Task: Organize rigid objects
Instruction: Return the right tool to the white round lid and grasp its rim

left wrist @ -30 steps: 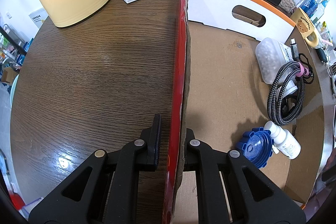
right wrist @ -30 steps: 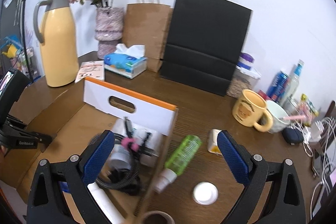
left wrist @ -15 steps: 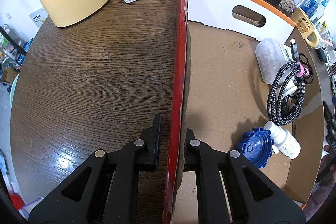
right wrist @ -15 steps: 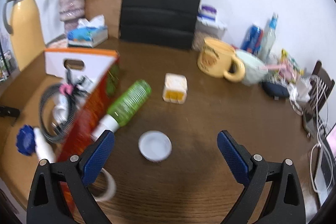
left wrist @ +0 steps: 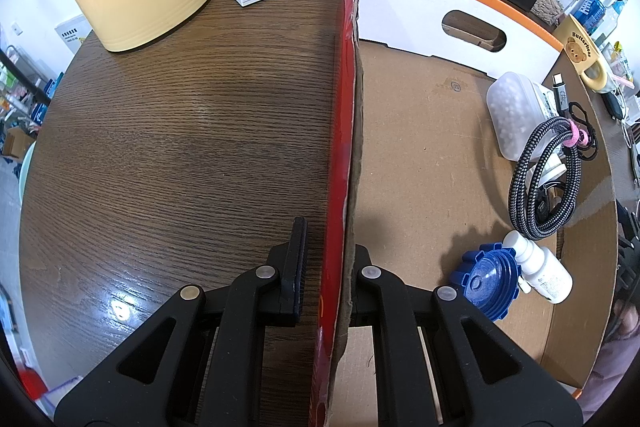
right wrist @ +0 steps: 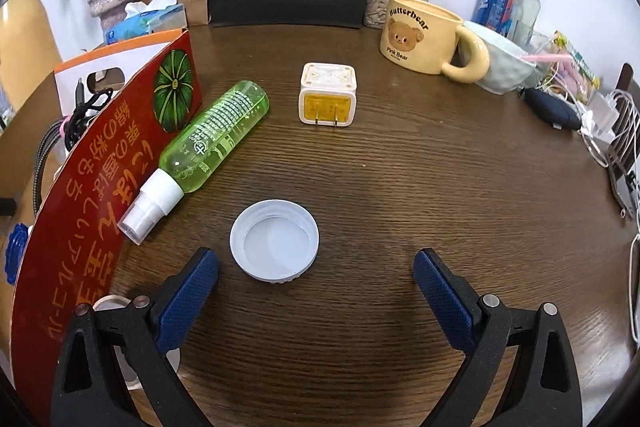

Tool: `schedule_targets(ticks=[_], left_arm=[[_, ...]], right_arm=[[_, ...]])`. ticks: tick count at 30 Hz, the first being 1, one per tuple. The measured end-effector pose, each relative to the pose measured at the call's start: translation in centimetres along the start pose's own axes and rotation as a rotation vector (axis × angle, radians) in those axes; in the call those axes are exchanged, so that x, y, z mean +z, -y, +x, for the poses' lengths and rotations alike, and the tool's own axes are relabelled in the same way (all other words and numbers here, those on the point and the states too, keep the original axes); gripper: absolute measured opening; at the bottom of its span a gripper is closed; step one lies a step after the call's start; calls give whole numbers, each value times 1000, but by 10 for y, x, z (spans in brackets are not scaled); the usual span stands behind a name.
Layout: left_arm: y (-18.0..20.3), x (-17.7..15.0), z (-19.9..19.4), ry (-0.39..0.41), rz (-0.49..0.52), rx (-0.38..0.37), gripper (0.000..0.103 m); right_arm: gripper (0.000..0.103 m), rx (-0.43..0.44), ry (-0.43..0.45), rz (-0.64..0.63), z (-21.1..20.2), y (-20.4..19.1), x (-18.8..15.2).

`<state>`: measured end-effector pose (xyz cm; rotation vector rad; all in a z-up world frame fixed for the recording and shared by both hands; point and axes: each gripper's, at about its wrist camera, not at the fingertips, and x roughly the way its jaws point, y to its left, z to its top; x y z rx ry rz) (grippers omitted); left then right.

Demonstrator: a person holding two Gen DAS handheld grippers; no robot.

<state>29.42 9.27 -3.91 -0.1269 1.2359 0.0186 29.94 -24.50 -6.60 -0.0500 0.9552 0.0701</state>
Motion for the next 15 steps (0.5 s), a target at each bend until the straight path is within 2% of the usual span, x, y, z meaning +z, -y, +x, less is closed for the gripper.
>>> schedule_targets(ticks=[15], left_arm=[[0, 0, 0, 0, 0, 0, 7]], right_arm=[[103, 7, -16, 32, 5, 4, 6]])
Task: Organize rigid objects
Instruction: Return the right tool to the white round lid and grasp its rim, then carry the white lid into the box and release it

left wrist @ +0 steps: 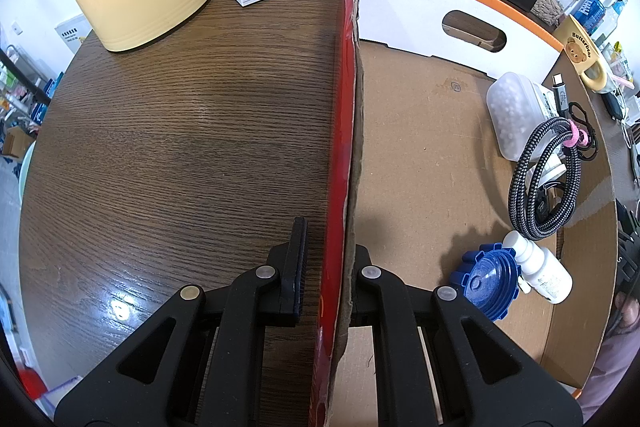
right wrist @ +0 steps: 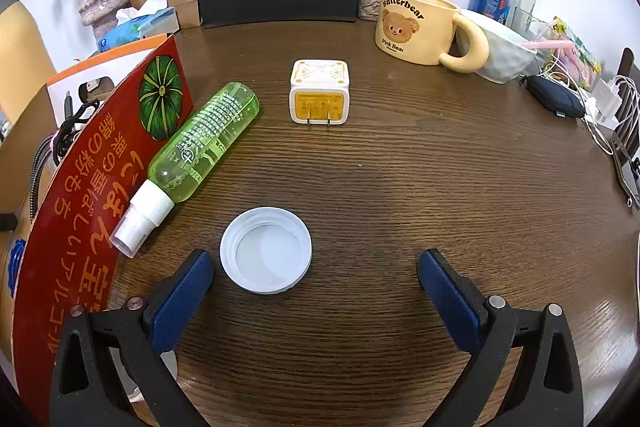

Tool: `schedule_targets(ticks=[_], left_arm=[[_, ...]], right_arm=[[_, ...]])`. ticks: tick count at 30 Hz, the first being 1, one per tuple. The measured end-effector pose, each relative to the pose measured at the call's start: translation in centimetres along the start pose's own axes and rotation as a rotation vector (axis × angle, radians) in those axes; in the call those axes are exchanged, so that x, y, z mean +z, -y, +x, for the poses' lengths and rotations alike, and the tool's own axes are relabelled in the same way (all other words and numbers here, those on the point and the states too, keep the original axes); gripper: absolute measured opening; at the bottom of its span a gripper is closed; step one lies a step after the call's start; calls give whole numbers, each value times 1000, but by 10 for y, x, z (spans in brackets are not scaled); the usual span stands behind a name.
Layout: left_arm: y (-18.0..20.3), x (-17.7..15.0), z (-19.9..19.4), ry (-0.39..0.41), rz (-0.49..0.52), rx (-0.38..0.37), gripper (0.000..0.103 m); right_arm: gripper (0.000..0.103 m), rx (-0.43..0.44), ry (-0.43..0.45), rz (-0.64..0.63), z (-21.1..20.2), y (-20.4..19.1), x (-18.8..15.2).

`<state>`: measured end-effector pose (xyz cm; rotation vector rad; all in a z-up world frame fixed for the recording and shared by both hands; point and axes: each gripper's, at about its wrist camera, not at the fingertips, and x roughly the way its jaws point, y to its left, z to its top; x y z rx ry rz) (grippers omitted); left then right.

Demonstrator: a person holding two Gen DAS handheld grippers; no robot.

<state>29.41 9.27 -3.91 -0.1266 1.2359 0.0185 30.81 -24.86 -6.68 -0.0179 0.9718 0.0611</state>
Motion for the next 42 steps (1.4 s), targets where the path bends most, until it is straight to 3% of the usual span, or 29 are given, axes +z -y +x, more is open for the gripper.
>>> schedule_targets(ticks=[1, 3, 5, 6, 23, 42], left_arm=[[-1, 0, 0, 0, 0, 0, 7], [-1, 0, 0, 0, 0, 0, 7], [0, 0, 0, 0, 0, 0, 7], [0, 0, 0, 0, 0, 0, 7], [0, 0, 0, 0, 0, 0, 7], [0, 0, 0, 0, 0, 0, 7]], right_arm=[[102, 2, 2, 0, -1, 0, 0], [85, 8, 24, -12, -5, -3, 0], [52, 17, 48, -31, -10, -8, -1], [45, 22, 55, -40, -11, -10, -1], [45, -47, 163, -87, -32, -25, -5], [45, 39, 373, -238, -89, -91, 23]])
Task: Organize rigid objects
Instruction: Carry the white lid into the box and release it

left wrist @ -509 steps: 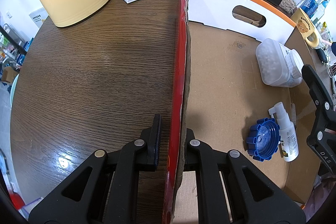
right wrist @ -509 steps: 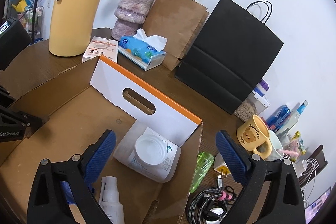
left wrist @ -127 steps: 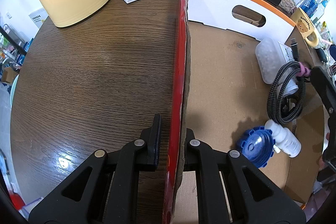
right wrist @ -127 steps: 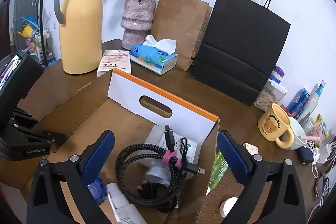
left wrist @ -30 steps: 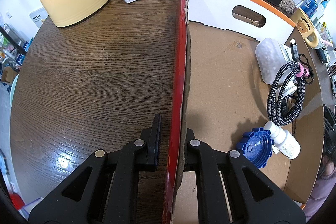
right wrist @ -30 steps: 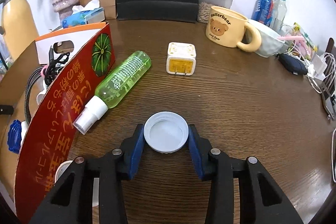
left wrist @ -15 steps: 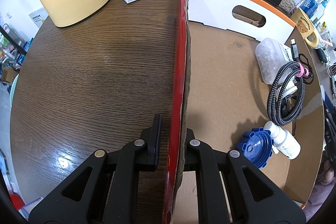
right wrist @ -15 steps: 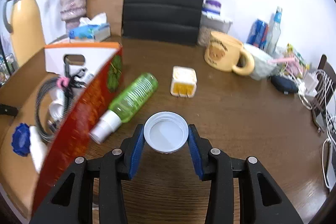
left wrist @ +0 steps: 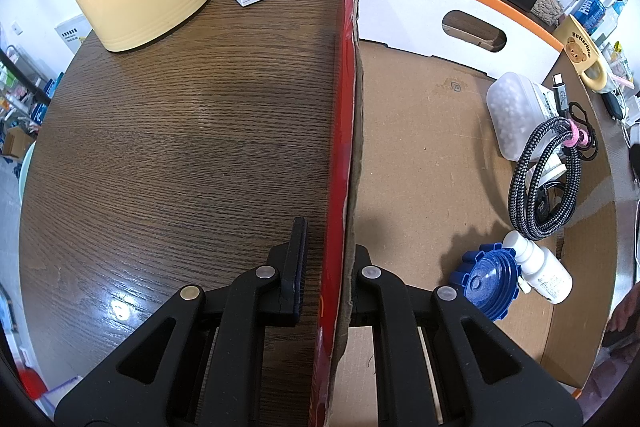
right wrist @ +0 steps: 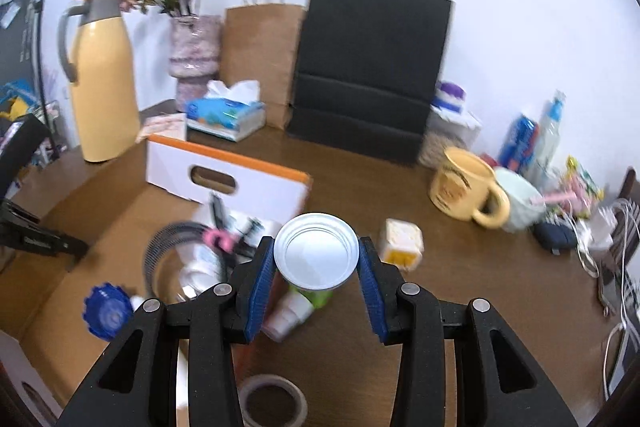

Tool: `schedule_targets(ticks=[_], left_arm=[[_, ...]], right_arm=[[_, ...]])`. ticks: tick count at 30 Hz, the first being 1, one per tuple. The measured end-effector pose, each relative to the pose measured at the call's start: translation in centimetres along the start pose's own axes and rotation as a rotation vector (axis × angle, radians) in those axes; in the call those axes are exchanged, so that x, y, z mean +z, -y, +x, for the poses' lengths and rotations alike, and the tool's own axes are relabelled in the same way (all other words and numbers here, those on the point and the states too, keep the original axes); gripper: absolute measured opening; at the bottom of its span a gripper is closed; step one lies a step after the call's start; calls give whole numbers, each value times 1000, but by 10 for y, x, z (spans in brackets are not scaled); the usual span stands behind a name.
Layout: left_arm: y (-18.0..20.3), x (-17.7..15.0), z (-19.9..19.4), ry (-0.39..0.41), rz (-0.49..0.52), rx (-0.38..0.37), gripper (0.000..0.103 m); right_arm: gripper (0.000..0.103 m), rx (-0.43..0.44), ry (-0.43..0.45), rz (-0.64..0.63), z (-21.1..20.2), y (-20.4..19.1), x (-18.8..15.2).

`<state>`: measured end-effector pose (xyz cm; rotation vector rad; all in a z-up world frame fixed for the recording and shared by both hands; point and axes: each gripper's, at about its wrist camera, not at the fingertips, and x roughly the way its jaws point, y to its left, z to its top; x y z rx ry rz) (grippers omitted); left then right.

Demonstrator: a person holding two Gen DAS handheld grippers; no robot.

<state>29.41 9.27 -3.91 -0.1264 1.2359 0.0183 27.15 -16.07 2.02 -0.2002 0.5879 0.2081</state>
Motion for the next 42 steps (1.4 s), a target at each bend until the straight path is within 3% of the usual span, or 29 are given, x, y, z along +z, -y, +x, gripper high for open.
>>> schedule_targets(ticks=[9, 17, 38, 39, 41, 42], left_arm=[[-1, 0, 0, 0, 0, 0, 7], [0, 0, 0, 0, 0, 0, 7], [0, 0, 0, 0, 0, 0, 7], [0, 0, 0, 0, 0, 0, 7], [0, 0, 0, 0, 0, 0, 7], [0, 0, 0, 0, 0, 0, 7]], right_arm=[[45, 68, 36, -115, 13, -45, 30], [45, 98, 2, -159, 34, -67, 38], [46, 75, -9, -196, 33, -74, 34], [49, 72, -15, -197, 34, -74, 35], [79, 63, -20, -195, 33, -74, 35], [85, 64, -13, -194, 31, -73, 35]])
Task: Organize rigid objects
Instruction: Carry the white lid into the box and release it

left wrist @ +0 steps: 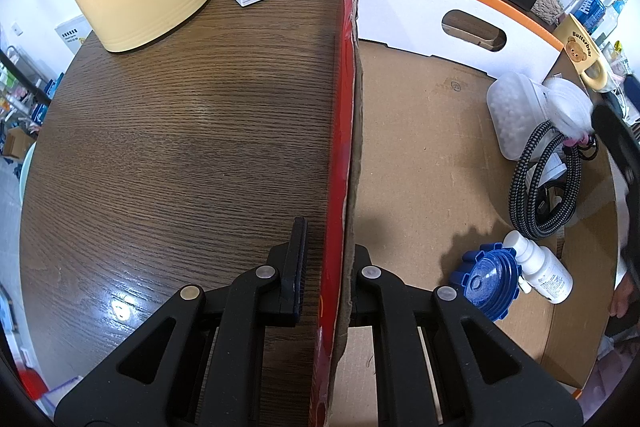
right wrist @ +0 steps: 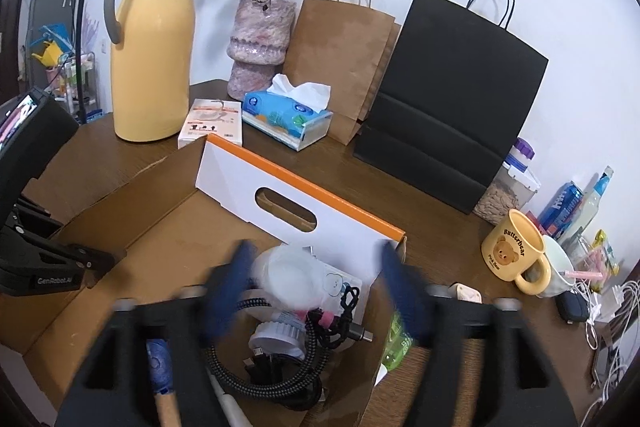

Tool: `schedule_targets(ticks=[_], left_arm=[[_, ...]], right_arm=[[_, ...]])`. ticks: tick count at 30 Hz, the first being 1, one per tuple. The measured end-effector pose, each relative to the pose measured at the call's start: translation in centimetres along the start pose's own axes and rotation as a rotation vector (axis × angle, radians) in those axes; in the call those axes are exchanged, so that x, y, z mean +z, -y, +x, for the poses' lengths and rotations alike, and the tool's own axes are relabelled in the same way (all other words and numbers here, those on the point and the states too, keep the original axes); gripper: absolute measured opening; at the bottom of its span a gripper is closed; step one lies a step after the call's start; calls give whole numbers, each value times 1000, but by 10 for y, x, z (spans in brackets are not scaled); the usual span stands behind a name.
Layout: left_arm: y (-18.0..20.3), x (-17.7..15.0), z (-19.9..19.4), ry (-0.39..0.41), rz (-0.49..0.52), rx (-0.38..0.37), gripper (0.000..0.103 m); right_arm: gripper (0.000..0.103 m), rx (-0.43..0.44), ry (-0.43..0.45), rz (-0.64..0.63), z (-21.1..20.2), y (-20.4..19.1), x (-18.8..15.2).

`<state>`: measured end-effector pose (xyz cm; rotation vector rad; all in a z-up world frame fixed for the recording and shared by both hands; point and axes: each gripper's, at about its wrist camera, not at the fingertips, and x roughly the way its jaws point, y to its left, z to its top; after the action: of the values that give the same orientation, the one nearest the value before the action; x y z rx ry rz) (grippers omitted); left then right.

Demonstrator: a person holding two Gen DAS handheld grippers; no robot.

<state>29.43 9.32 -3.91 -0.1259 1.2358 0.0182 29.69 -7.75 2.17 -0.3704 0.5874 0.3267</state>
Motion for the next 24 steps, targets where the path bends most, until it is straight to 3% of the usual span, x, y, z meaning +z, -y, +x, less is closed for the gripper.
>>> schedule_targets(ticks=[24], left_arm=[[0, 0, 0, 0, 0, 0, 7]], right_arm=[[87, 1, -4, -1, -1, 0, -1]])
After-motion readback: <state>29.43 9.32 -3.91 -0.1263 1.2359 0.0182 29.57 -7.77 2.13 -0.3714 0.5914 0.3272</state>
